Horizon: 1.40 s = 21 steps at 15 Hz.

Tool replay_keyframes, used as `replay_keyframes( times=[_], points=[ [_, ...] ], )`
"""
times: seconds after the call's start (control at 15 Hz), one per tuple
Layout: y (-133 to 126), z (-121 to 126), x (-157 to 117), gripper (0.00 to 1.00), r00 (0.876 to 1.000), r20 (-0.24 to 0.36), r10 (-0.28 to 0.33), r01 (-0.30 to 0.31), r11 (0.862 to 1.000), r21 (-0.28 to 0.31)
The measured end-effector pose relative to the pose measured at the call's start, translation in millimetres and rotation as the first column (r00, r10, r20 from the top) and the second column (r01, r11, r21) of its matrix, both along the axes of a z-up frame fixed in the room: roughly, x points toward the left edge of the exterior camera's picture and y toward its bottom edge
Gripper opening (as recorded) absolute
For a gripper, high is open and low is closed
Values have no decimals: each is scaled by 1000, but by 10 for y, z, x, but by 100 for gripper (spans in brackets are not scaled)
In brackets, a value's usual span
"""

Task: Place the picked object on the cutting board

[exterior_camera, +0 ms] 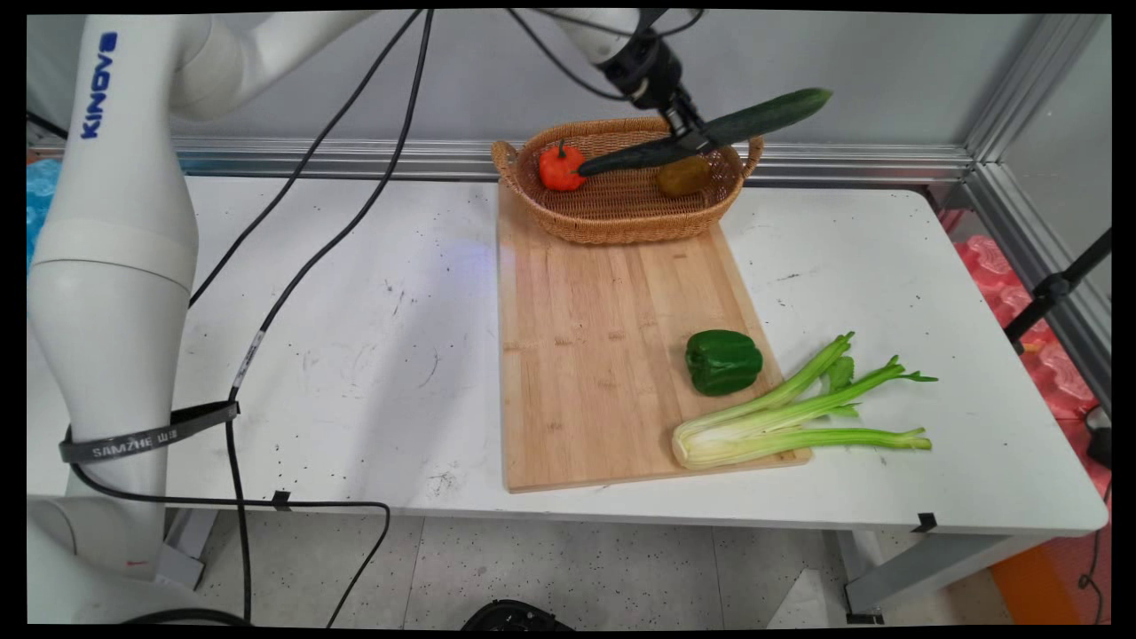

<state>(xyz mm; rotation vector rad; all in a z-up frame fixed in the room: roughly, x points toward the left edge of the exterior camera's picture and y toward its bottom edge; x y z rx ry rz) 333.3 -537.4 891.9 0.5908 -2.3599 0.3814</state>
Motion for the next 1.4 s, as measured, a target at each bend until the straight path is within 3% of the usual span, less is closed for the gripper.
replay_keyframes(
  times=[0.4,0.67,0.93,1.4],
  points=[
    [340,418,-449,0,999,-34,21,-17,995,97],
    [573,509,-587,0,998,-37,41,-35,988,149],
    [916,445,-688,0,999,-10,48,-45,979,196],
    [1300,138,-661,0,997,59,50,-62,975,214]
  ],
)
